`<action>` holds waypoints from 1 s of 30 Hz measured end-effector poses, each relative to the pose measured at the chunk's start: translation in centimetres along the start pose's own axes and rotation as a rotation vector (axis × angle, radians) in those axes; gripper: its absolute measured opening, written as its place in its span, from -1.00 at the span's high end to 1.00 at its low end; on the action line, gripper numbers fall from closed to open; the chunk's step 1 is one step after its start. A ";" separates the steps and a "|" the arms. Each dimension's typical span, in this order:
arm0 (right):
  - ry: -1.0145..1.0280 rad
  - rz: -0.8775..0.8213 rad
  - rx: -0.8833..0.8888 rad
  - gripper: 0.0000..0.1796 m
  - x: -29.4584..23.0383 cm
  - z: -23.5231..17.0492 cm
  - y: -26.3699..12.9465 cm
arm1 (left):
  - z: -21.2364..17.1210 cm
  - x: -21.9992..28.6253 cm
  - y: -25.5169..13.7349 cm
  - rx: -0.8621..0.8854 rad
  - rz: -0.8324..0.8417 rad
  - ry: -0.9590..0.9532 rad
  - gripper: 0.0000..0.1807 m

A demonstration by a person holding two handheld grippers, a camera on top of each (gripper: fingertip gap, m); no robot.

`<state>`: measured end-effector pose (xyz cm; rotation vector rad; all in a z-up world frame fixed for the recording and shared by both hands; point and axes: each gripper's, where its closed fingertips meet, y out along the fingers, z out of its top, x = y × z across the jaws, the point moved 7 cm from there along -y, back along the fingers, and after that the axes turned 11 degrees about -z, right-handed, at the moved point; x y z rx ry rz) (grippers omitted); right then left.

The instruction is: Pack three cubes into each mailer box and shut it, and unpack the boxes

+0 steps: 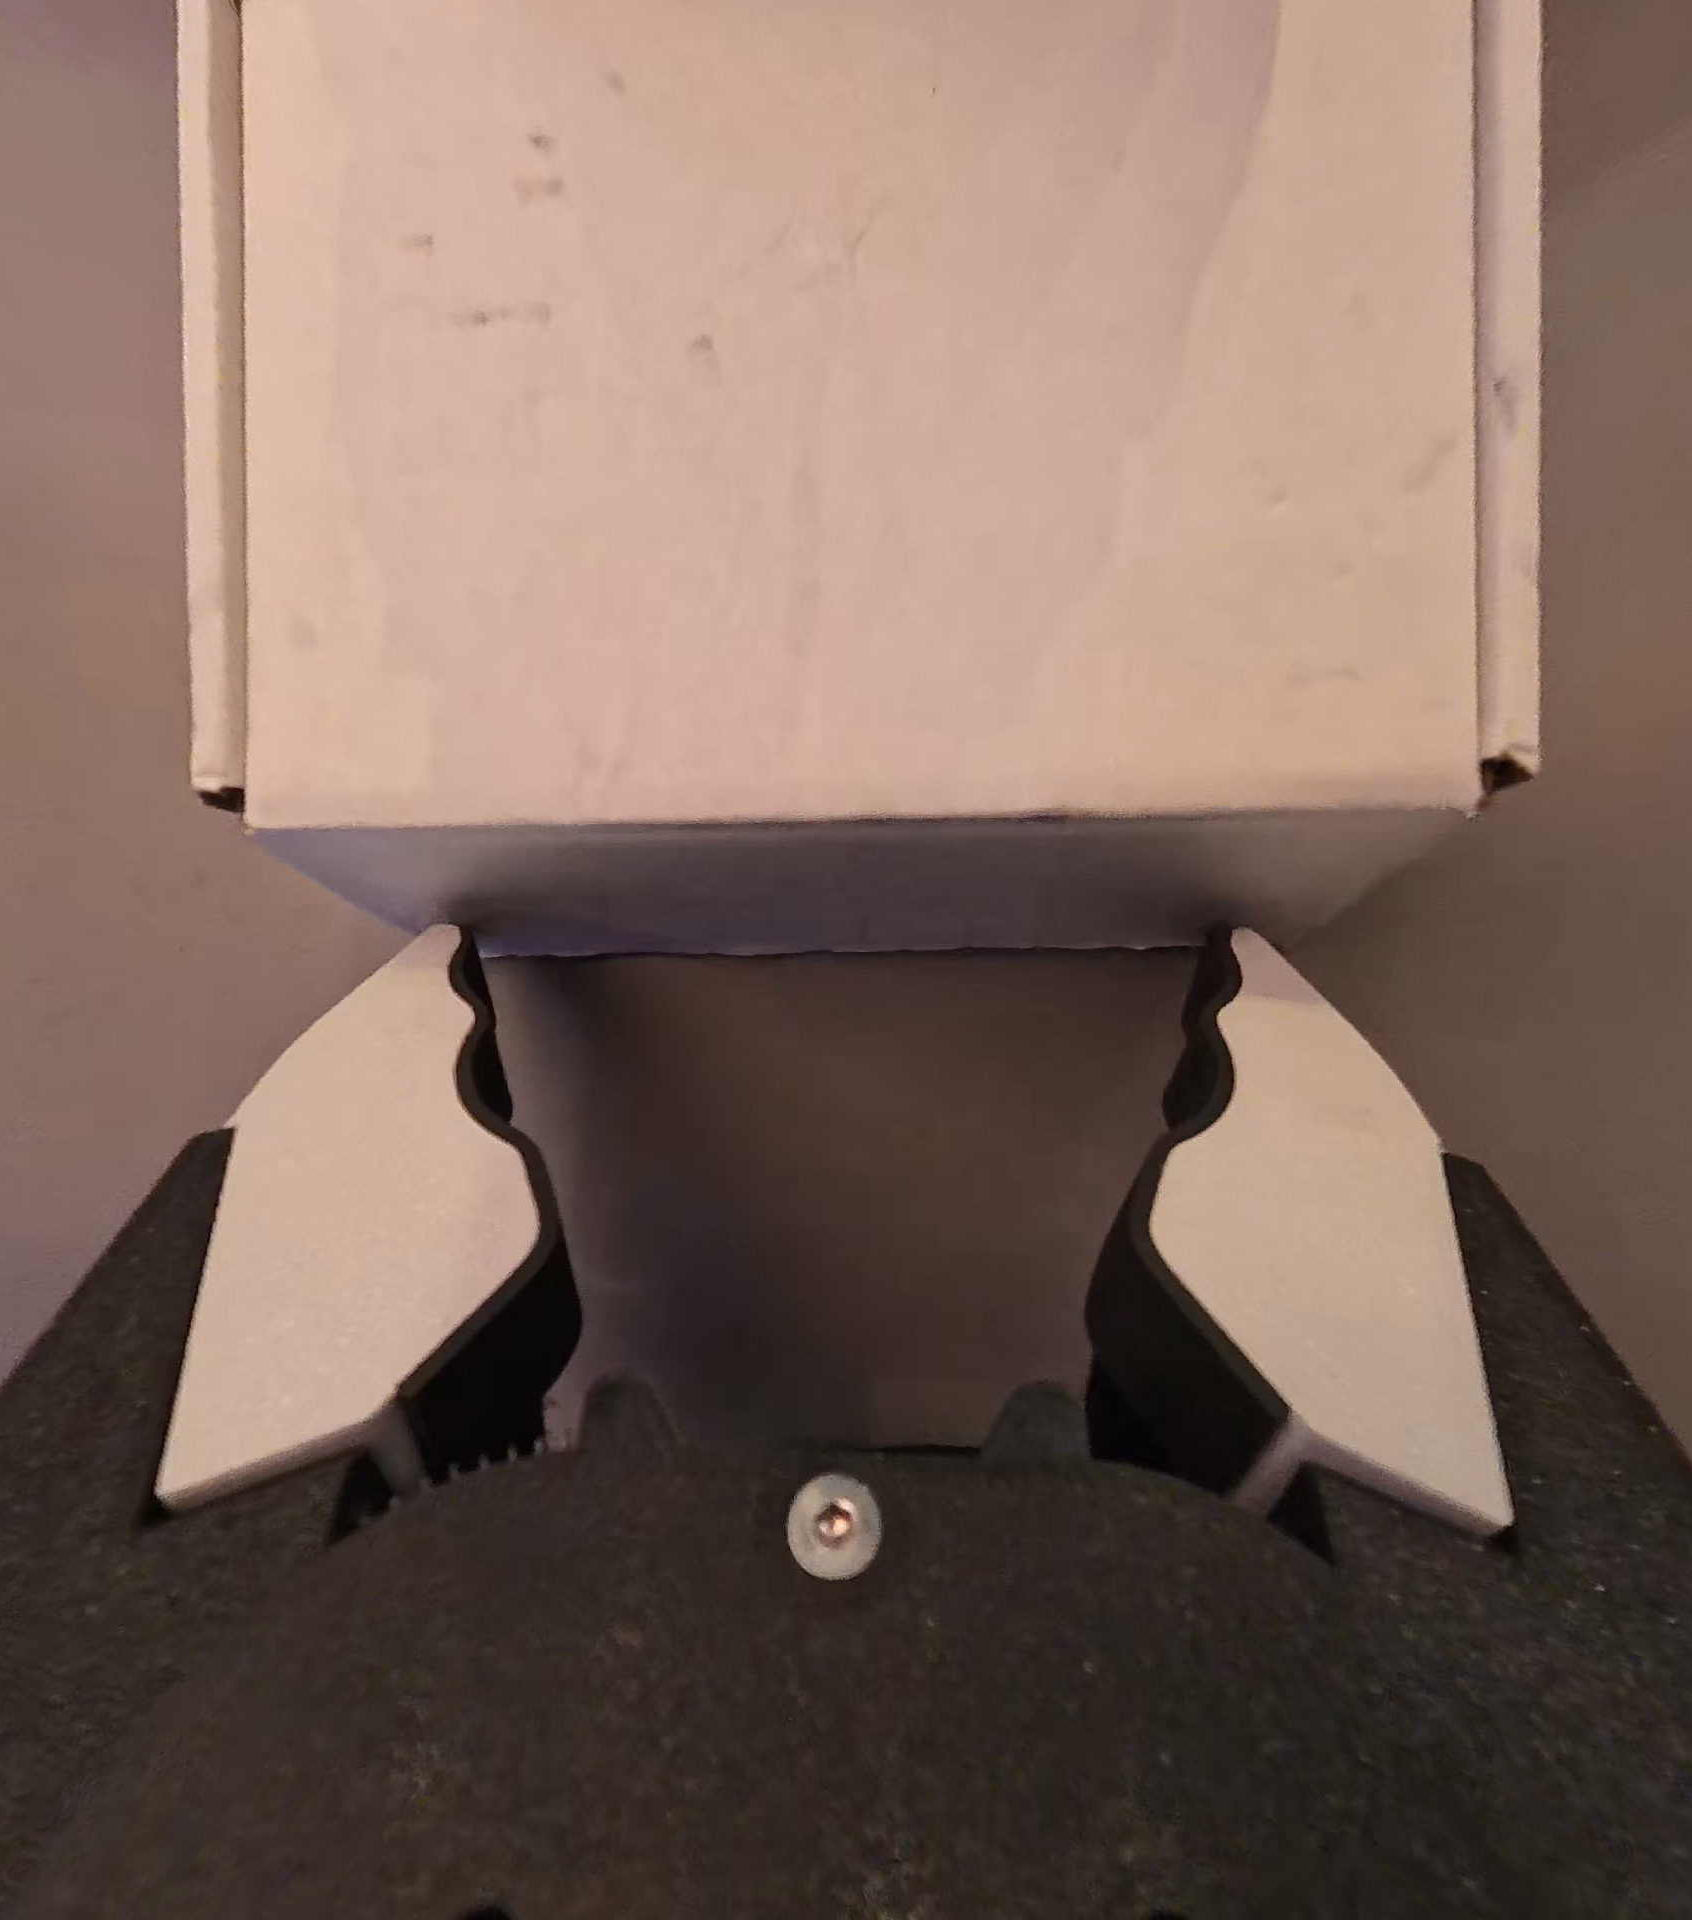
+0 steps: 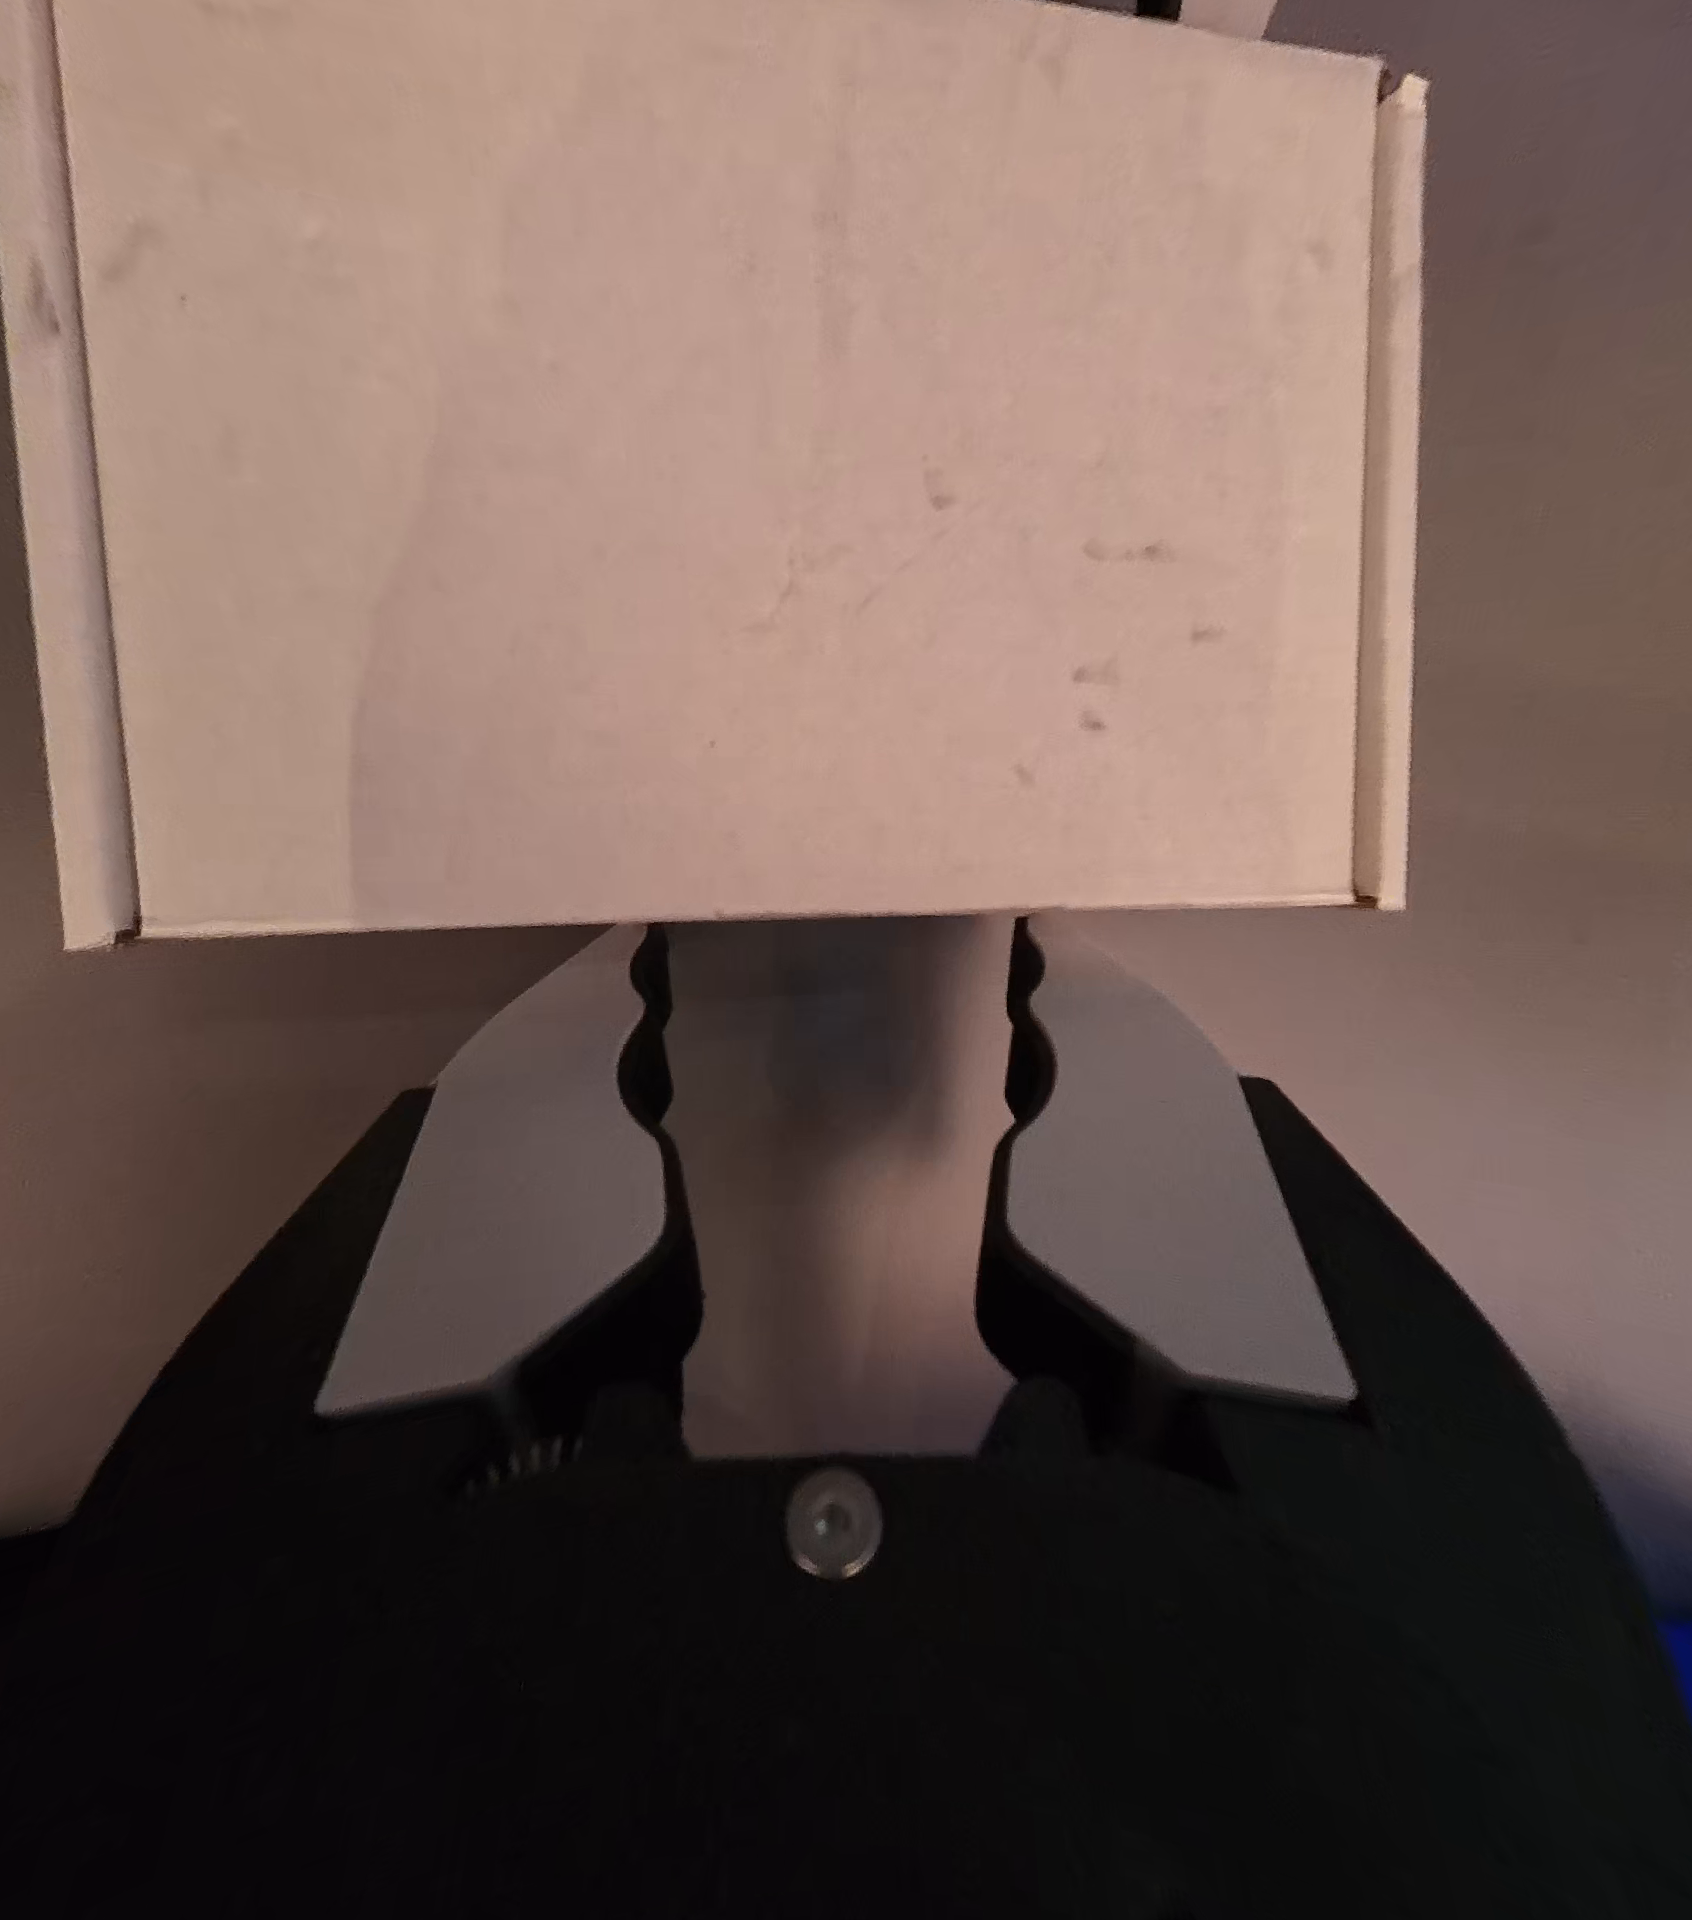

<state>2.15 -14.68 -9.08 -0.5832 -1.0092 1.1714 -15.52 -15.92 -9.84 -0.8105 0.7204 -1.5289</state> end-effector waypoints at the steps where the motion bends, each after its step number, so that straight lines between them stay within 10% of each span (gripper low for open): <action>1: 0.001 0.000 0.004 0.30 0.0 0.0 0.0 | 0.0 0.0 0.1 0.000 0.000 -0.004 -0.38; 30: 0.114 0.074 -0.020 0.37 -0.4 0.5 0.5 | 0.0 -0.2 0.7 -0.031 -0.022 -0.042 -0.44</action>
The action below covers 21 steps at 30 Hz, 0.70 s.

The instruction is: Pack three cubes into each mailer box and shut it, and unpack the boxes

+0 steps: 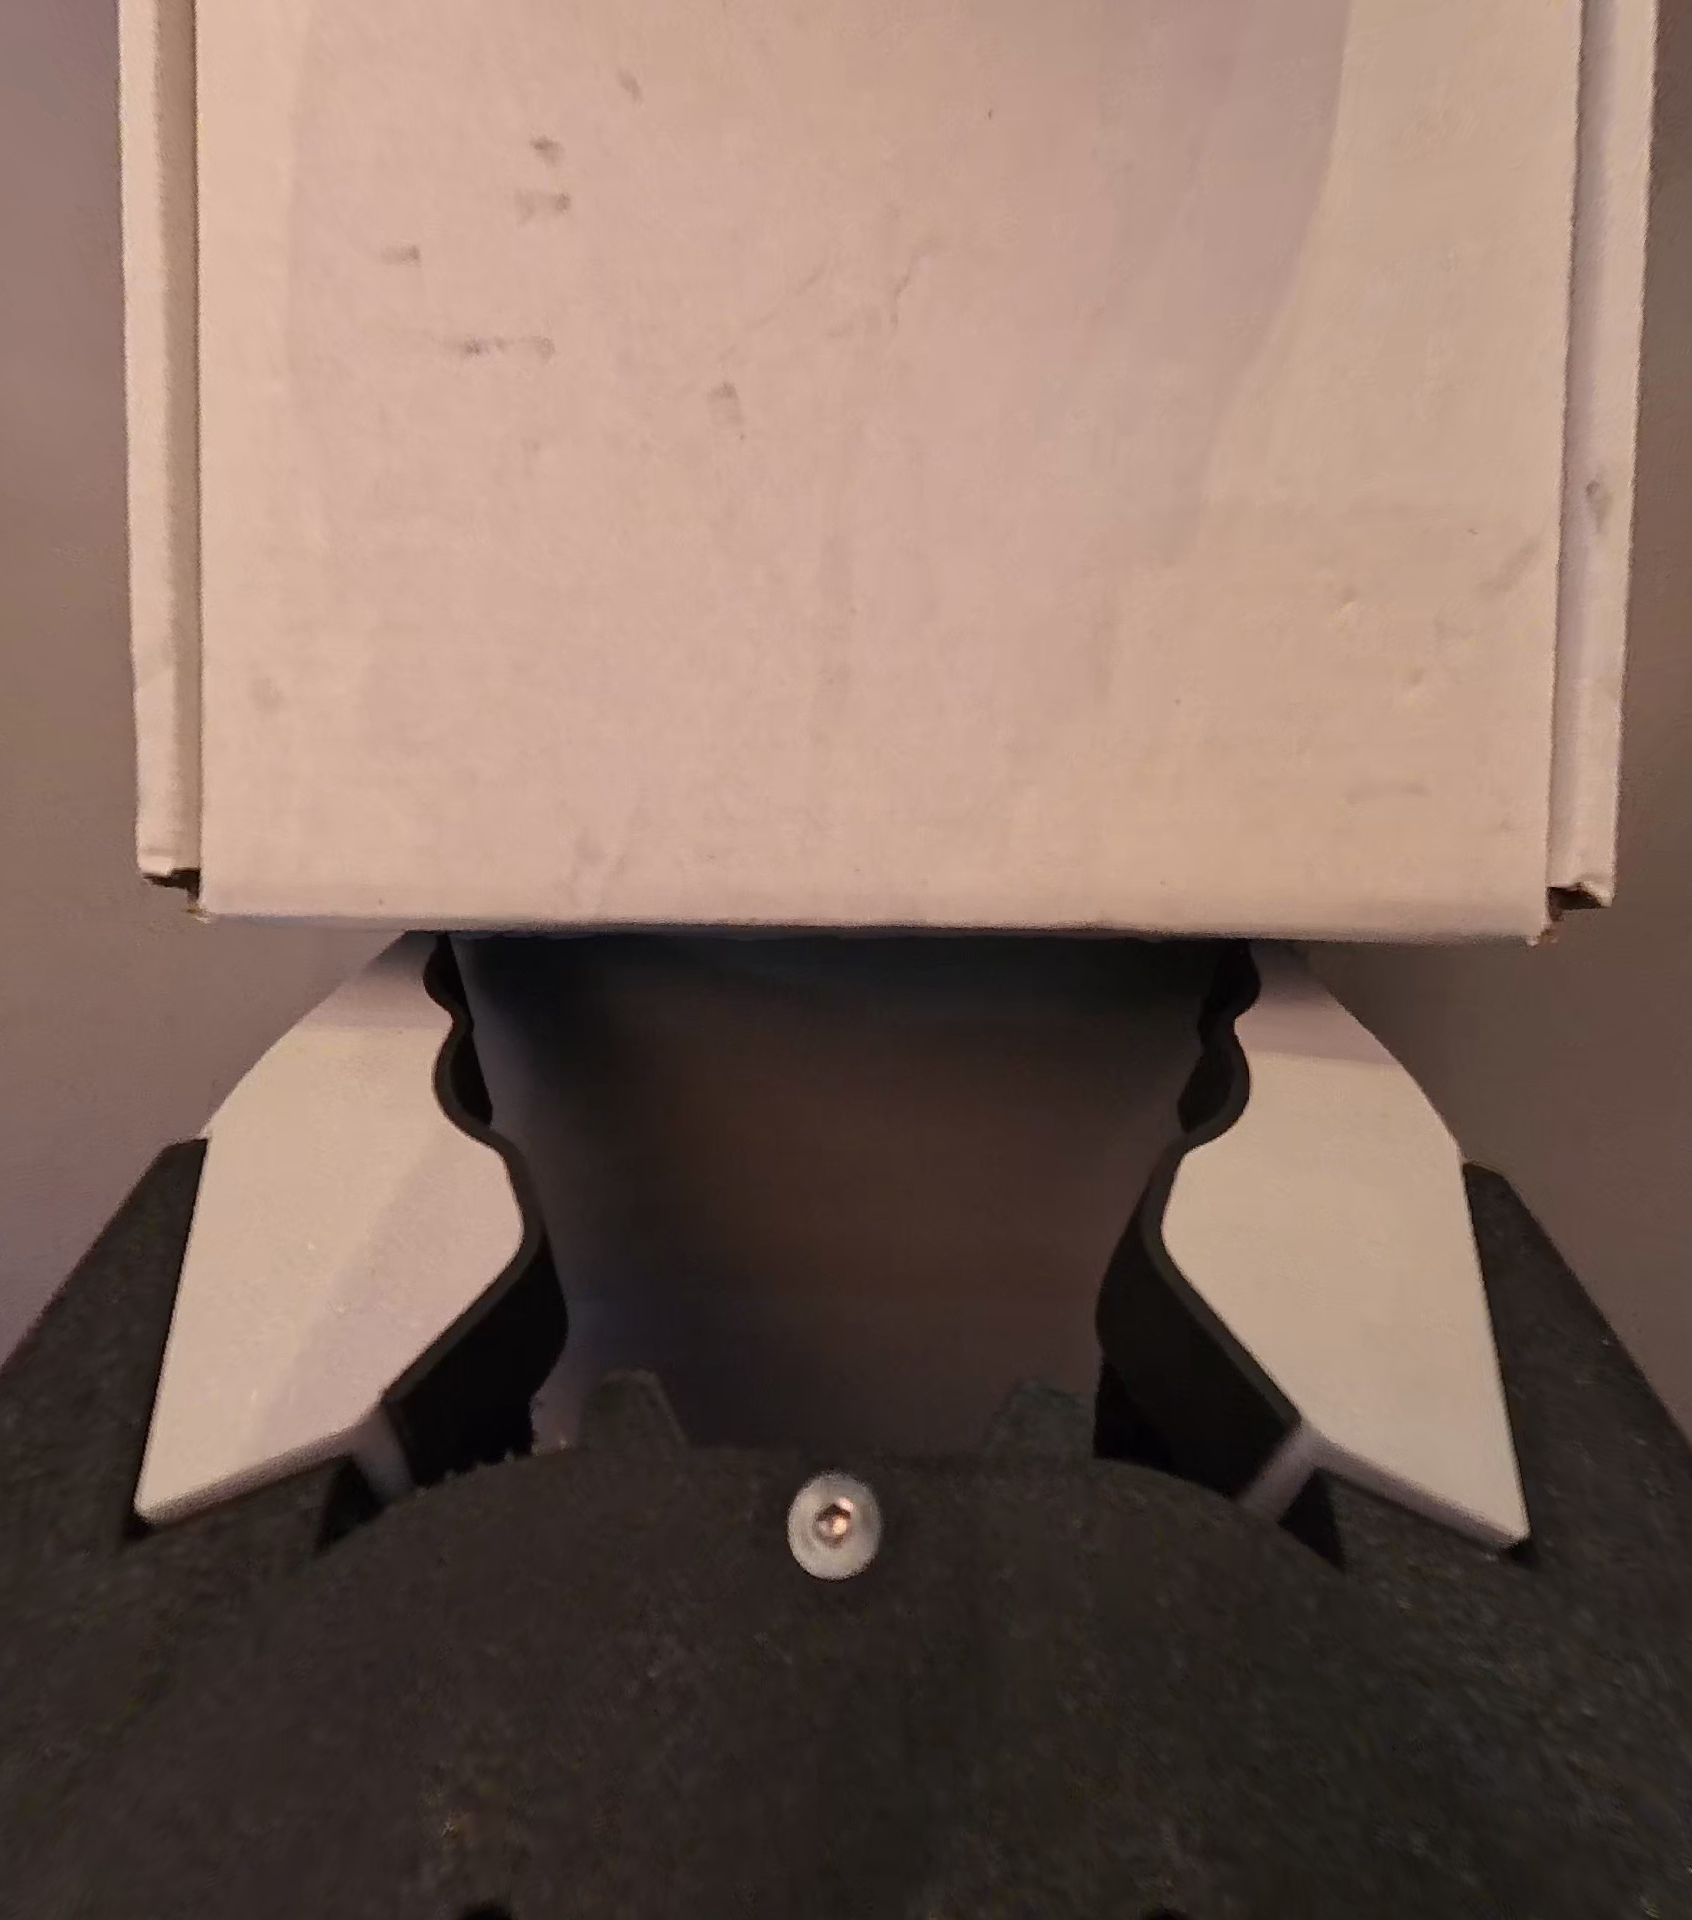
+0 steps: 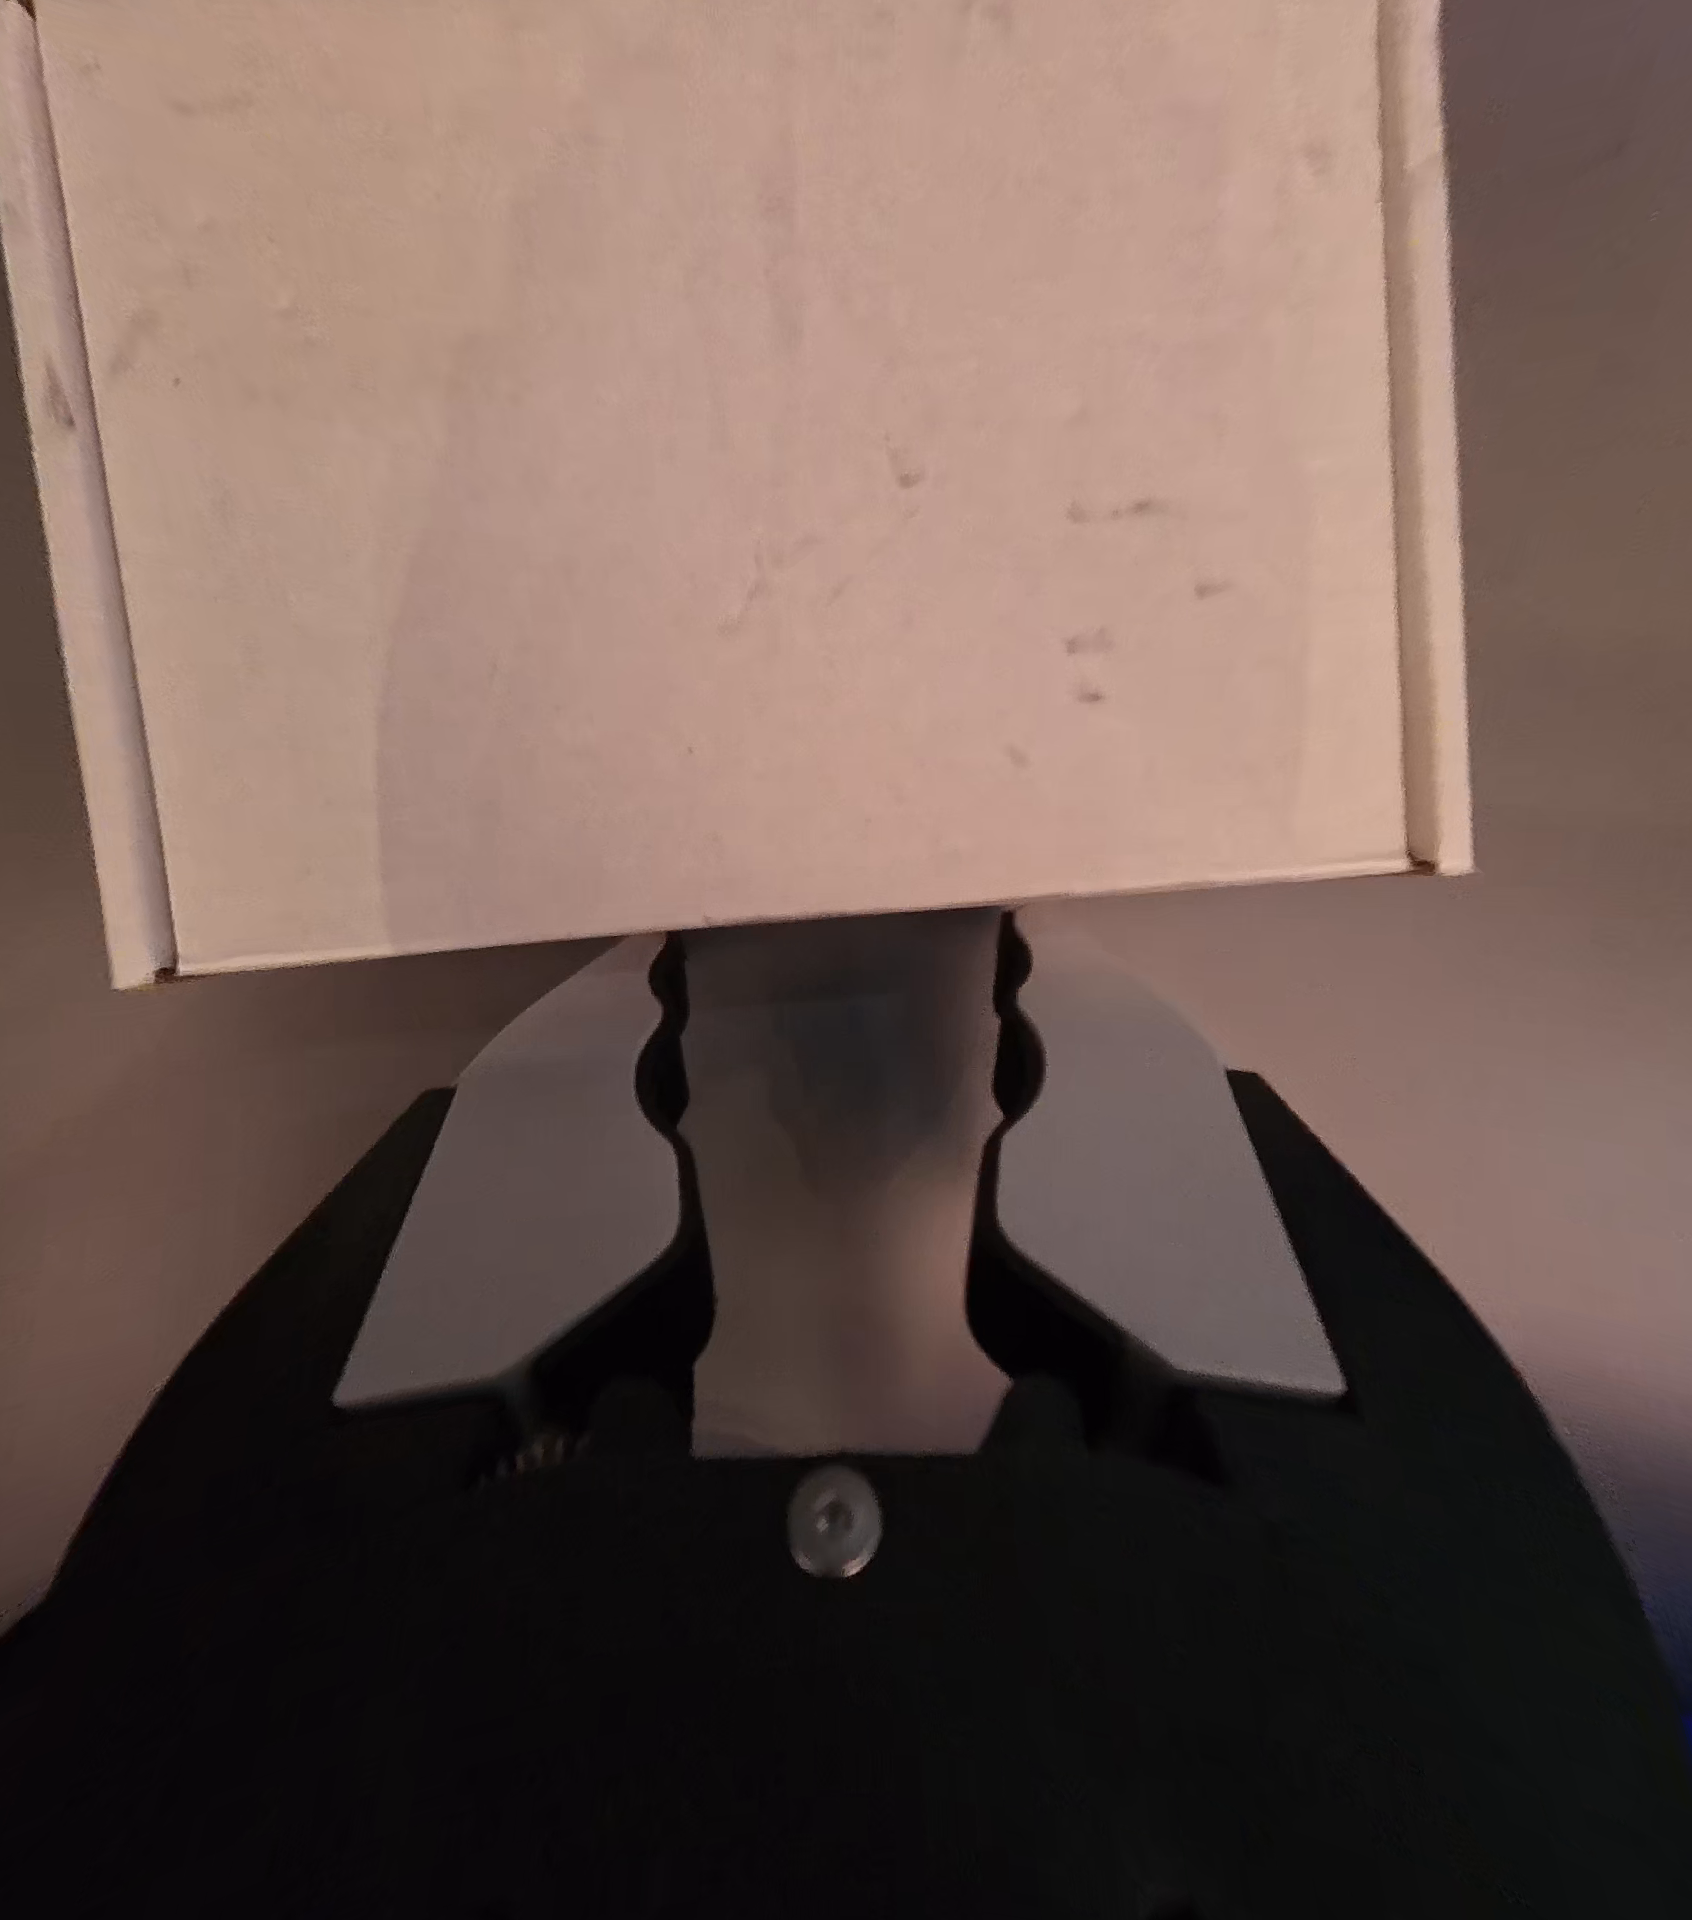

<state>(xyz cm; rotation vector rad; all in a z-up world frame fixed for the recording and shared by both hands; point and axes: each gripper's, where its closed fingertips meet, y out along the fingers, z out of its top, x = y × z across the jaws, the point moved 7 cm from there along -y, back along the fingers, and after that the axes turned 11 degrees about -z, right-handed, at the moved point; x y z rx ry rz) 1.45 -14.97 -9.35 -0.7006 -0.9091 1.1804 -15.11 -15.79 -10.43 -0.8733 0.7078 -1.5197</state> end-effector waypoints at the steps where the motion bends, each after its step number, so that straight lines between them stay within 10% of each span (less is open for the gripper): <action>1: 0.012 0.002 -0.007 0.37 -0.1 0.1 0.1 | -0.1 0.0 -0.1 -0.023 -0.002 -0.013 -0.46; 21: -0.138 -0.059 -0.012 0.32 -0.2 0.9 0.0 | 0.1 0.1 0.1 -0.134 -0.020 -0.038 -0.49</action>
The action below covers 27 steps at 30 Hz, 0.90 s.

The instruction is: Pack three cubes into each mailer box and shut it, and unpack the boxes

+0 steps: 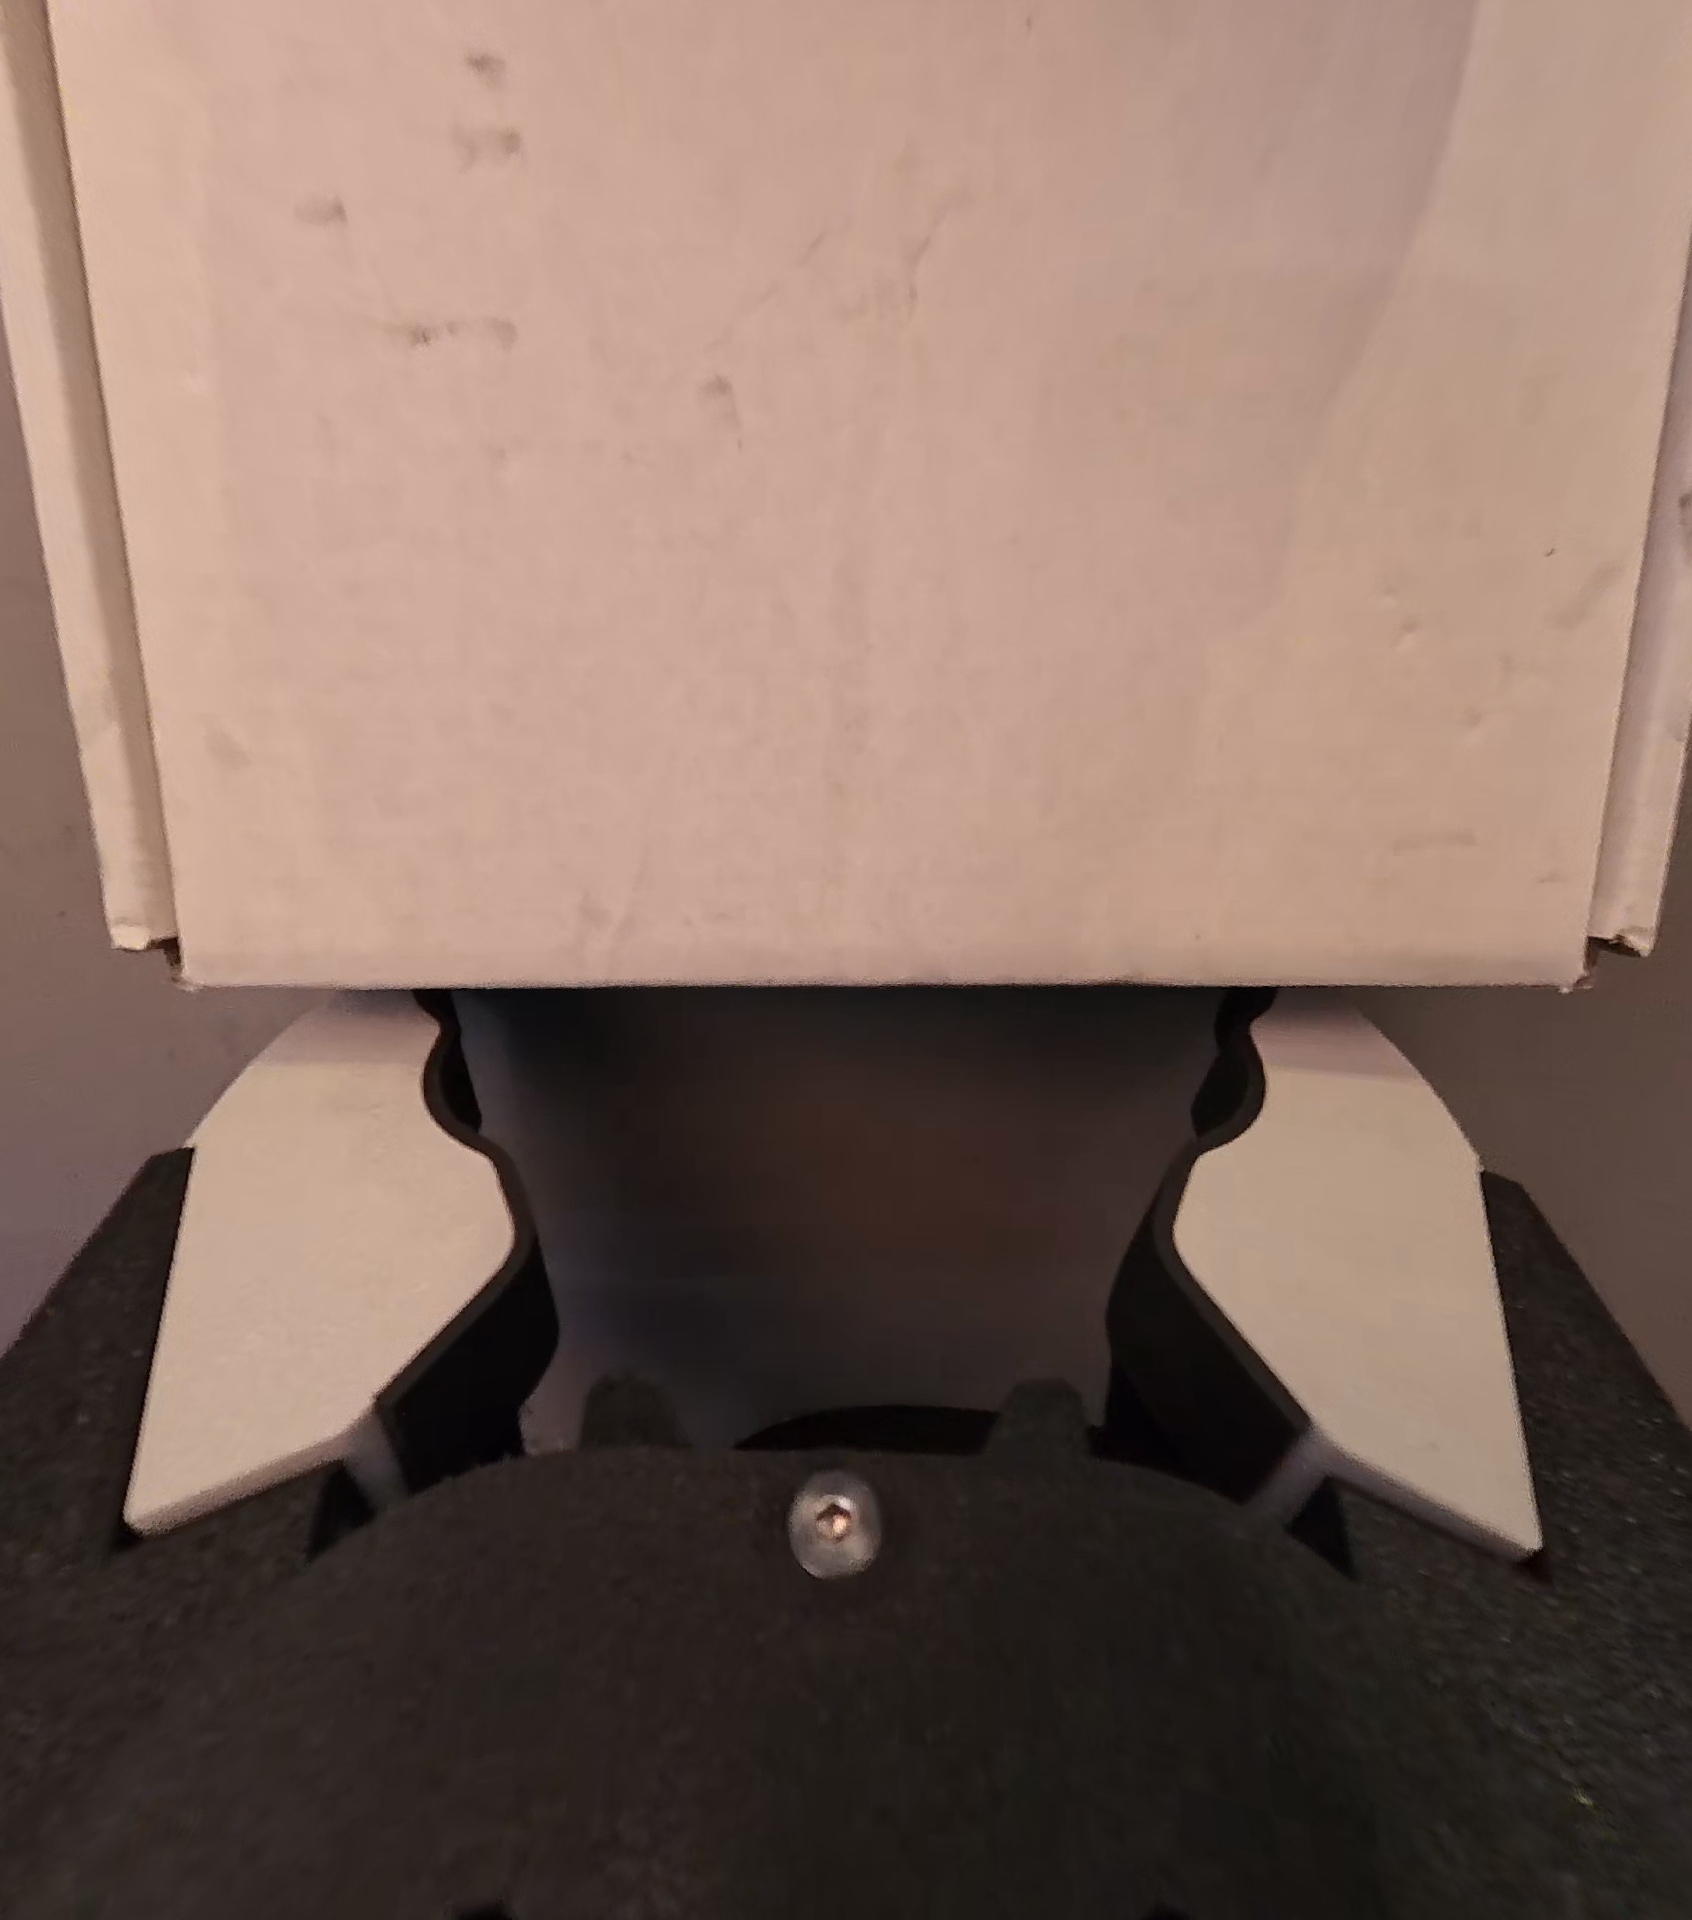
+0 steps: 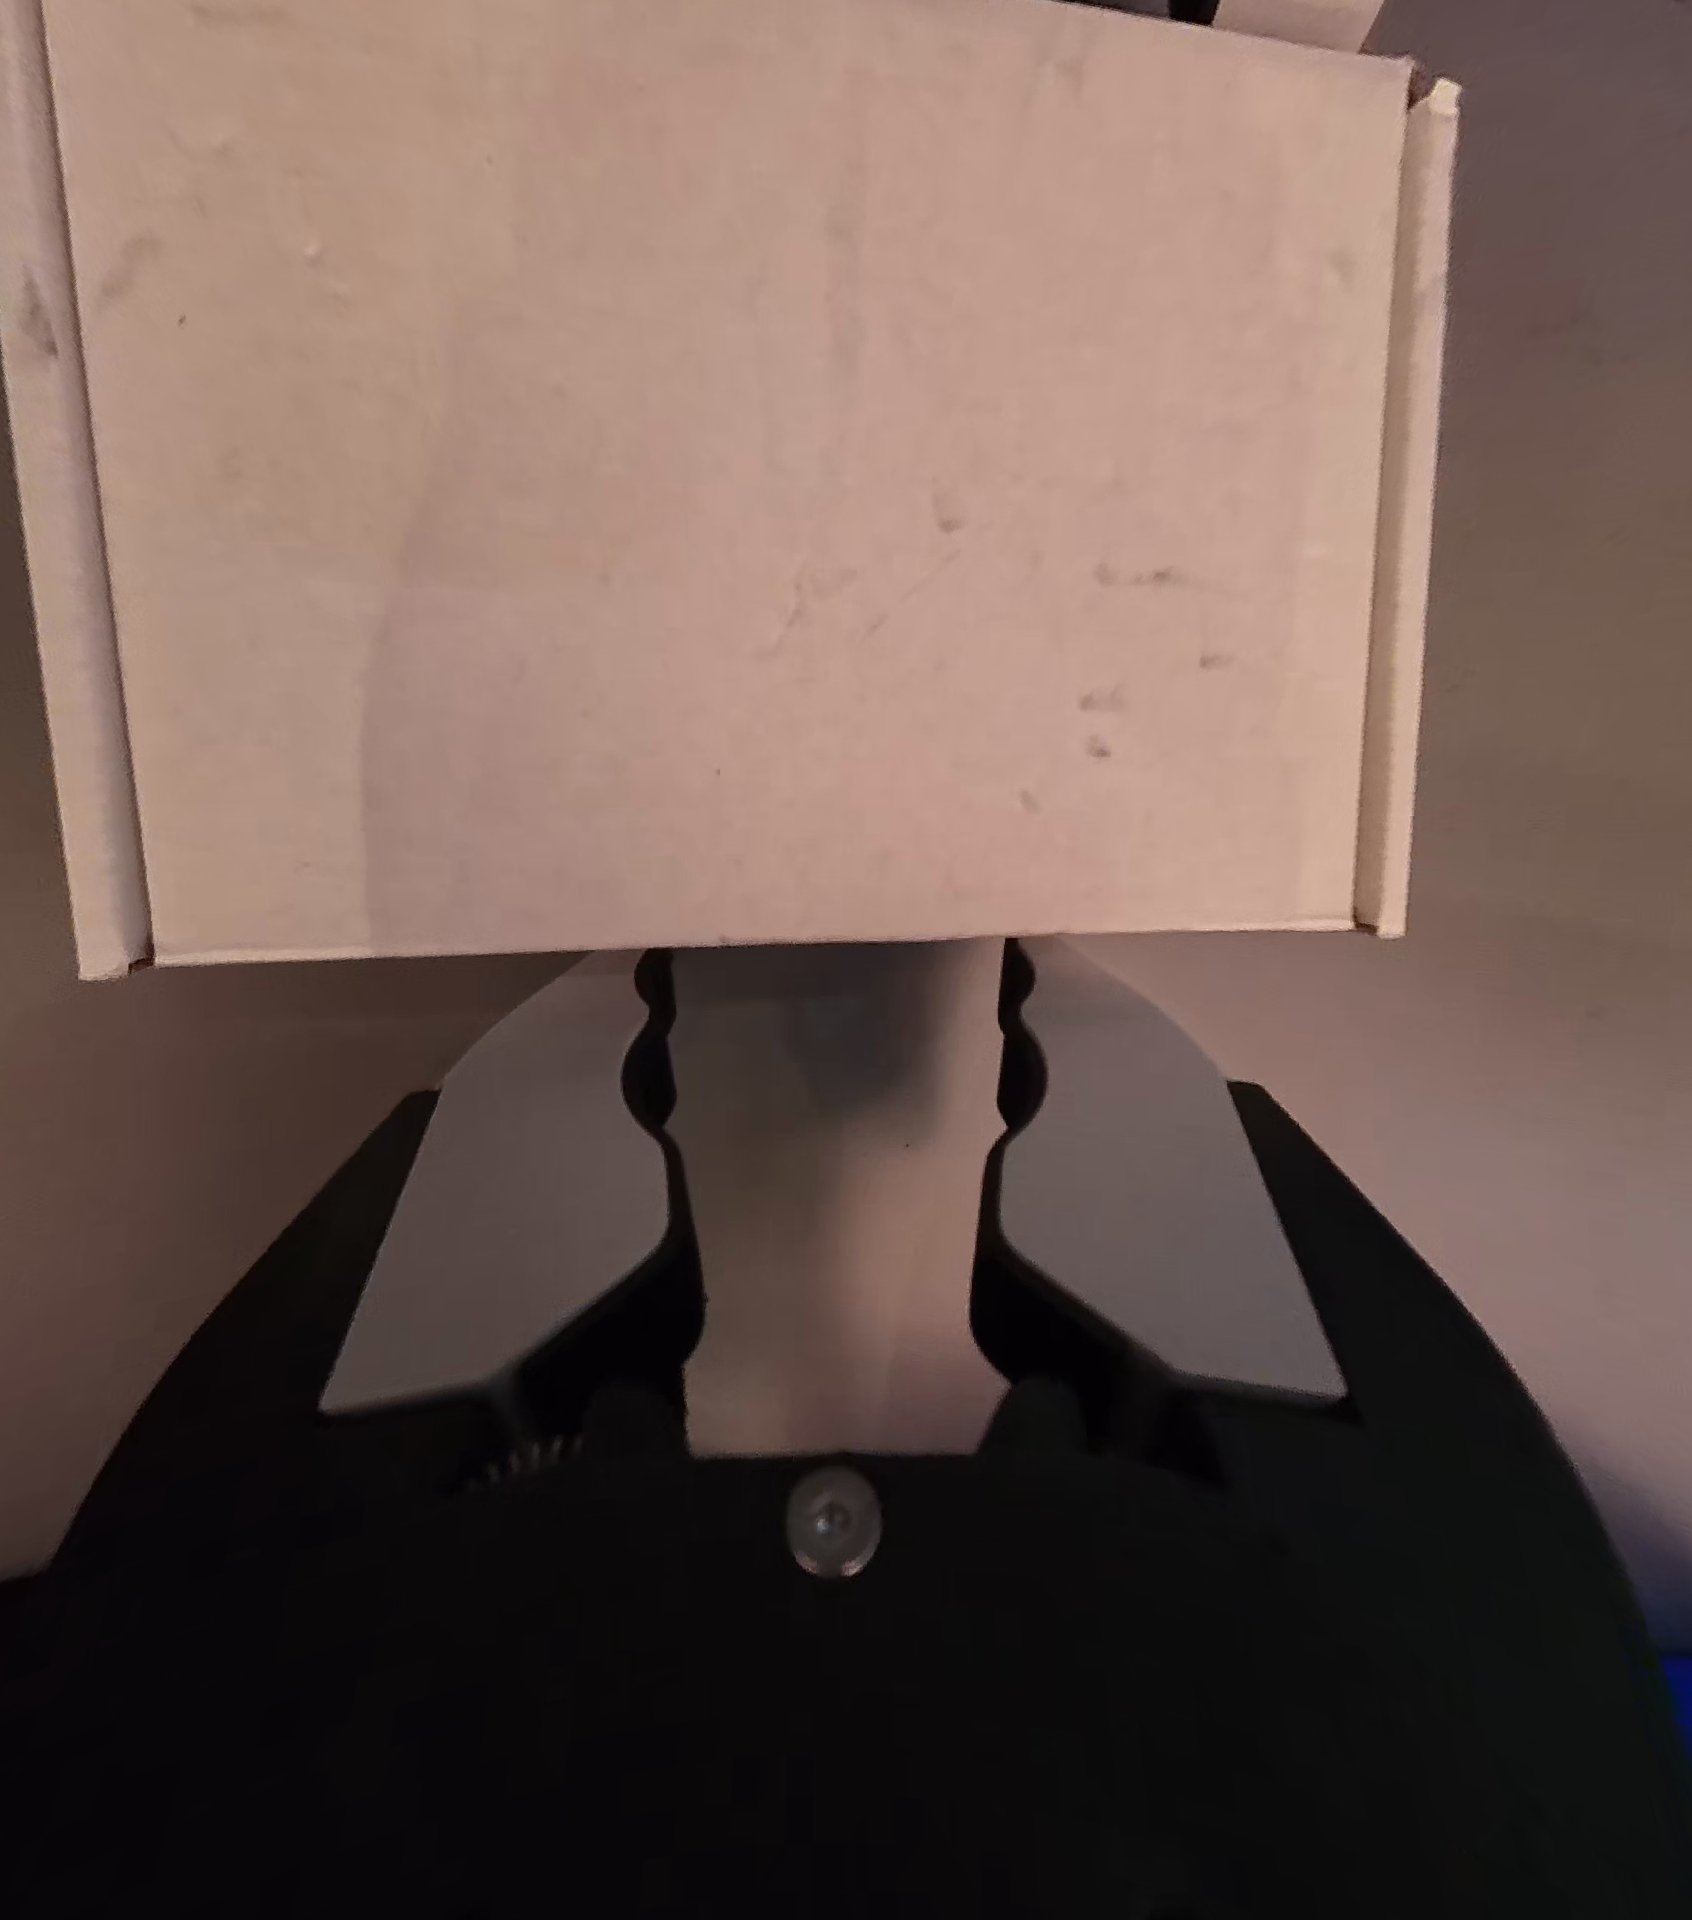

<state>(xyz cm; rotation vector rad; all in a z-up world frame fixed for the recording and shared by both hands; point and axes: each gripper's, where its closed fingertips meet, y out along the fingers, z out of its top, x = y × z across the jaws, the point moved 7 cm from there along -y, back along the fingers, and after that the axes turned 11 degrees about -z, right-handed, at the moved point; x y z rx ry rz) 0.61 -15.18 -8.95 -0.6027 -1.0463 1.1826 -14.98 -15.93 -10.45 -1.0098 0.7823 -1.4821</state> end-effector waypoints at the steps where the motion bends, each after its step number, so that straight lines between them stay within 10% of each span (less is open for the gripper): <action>1: -0.001 0.001 -0.003 0.32 0.0 0.0 0.0 | 0.0 0.0 0.0 0.000 0.001 0.000 -0.49; 17: 0.080 0.004 -0.018 0.21 0.7 -0.7 0.3 | -0.1 0.0 0.1 0.046 0.013 -0.016 -0.50; 27: 0.475 -0.455 -0.135 0.16 4.4 -1.9 -4.5 | 0.5 0.1 0.5 0.098 0.045 -0.086 -0.56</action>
